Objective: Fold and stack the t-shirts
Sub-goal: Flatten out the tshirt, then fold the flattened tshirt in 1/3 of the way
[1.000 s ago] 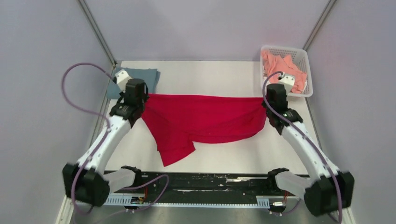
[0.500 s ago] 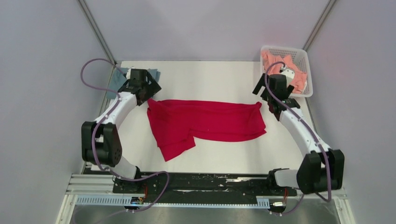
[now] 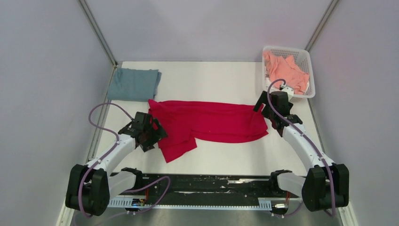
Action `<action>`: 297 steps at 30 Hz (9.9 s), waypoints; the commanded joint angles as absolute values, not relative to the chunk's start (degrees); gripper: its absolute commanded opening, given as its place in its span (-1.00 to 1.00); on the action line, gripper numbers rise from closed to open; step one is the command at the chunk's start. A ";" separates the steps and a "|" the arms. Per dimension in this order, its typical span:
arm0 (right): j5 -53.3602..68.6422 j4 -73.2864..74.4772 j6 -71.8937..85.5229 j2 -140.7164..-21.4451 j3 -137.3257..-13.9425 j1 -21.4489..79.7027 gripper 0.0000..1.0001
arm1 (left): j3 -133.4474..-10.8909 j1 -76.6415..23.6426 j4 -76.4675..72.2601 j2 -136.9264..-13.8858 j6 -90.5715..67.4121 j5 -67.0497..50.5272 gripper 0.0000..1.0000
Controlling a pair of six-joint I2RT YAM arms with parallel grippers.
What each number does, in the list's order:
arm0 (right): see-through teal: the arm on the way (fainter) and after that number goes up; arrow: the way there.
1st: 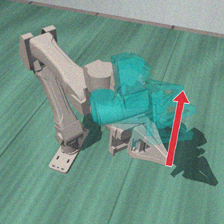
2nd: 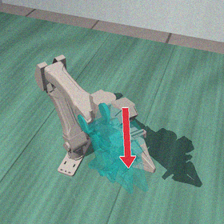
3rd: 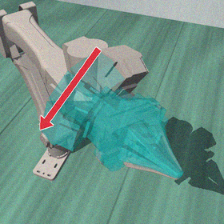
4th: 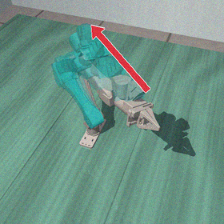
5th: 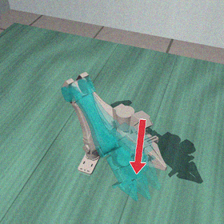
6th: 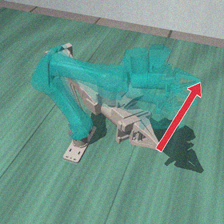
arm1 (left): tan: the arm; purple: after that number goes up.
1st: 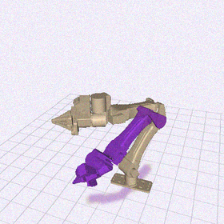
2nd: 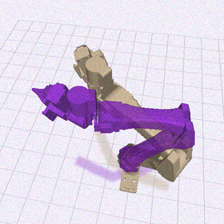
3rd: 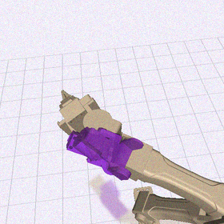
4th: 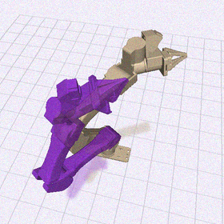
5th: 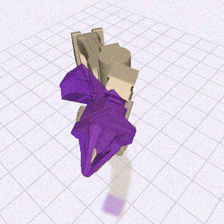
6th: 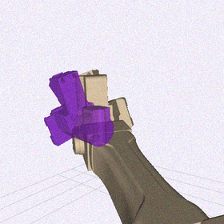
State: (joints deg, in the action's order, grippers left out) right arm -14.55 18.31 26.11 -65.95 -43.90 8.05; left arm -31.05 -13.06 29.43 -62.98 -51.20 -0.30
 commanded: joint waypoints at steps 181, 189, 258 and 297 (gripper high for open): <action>-7.26 2.21 28.01 -96.14 -55.91 1.07 -1.00 | -105.93 -13.00 18.35 -126.95 -12.26 2.09 -1.00; -9.14 2.27 29.01 -99.75 -59.69 1.07 -1.00 | -111.88 -12.28 19.61 -131.93 -13.85 4.18 -1.00; -13.29 32.18 23.20 -82.21 -55.31 0.97 -0.42 | -41.02 -20.64 38.20 -61.83 -50.24 7.11 -0.71; -1.92 16.79 23.18 -102.36 -58.27 2.09 1.00 | -68.59 -8.97 21.55 -111.89 -42.51 -9.44 1.00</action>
State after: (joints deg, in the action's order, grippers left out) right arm 0.03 14.98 22.87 -97.89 -55.96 3.14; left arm -65.67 -9.89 18.72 -104.95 -43.59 -11.60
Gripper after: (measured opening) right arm 0.998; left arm 1.000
